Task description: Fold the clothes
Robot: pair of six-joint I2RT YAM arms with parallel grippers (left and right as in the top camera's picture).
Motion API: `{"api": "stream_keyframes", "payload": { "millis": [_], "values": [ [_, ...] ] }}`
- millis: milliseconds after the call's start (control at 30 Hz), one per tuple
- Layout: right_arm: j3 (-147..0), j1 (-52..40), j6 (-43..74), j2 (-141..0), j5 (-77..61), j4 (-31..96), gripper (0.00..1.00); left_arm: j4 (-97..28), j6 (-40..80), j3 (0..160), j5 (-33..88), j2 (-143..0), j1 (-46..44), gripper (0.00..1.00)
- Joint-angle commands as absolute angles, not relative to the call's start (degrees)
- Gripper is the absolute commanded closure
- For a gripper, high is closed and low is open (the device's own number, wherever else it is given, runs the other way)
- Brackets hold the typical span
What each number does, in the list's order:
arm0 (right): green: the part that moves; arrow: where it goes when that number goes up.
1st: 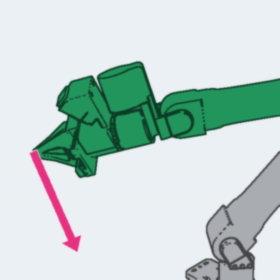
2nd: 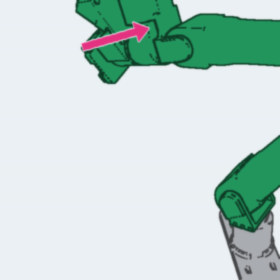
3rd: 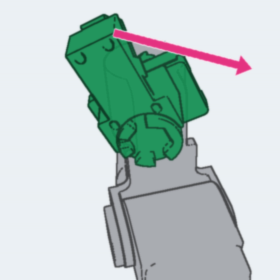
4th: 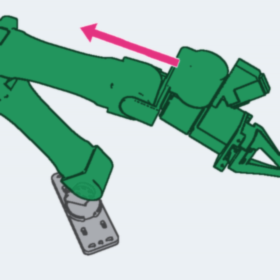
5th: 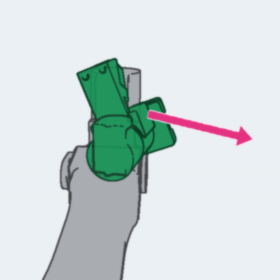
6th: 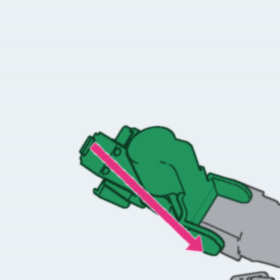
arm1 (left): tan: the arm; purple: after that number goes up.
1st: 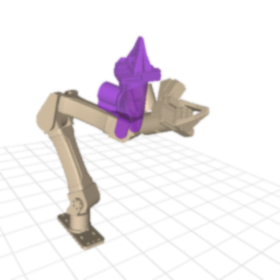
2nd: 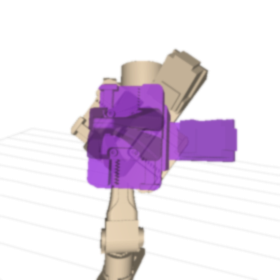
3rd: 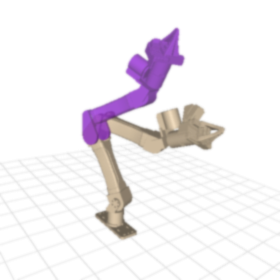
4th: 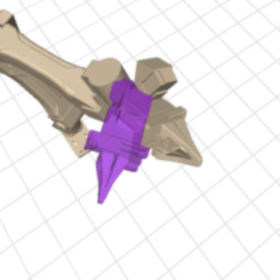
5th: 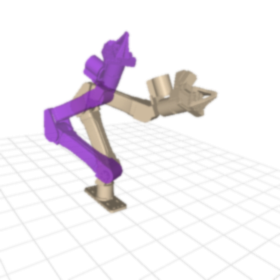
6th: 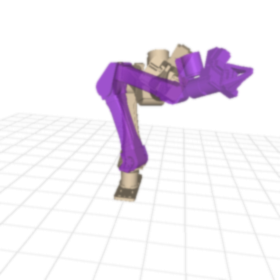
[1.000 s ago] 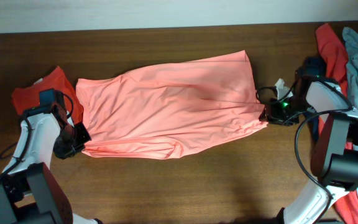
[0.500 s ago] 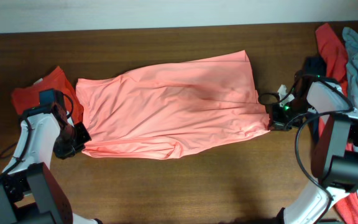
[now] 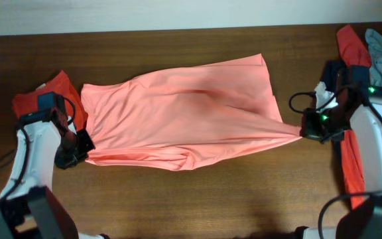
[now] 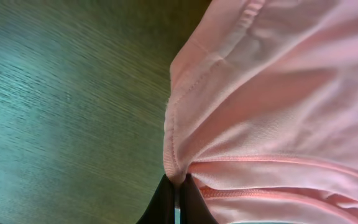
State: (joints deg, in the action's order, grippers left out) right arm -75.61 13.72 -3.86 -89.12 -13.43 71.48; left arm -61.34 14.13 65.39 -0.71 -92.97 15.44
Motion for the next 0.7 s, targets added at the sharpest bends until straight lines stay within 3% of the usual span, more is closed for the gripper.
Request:
{"api": "stream_keyframes", "payload": {
  "millis": [0,667],
  "values": [
    [-75.5,13.6,-2.1,-86.3,-9.6,73.6,0.96,-61.6,13.2,66.6,0.2,-88.3,15.6,1.0],
    [-75.5,18.0,3.9,-67.8,-3.2,82.1,0.96,-64.1,13.2,66.6,0.2,-84.4,15.6,1.0]
  ]
}}
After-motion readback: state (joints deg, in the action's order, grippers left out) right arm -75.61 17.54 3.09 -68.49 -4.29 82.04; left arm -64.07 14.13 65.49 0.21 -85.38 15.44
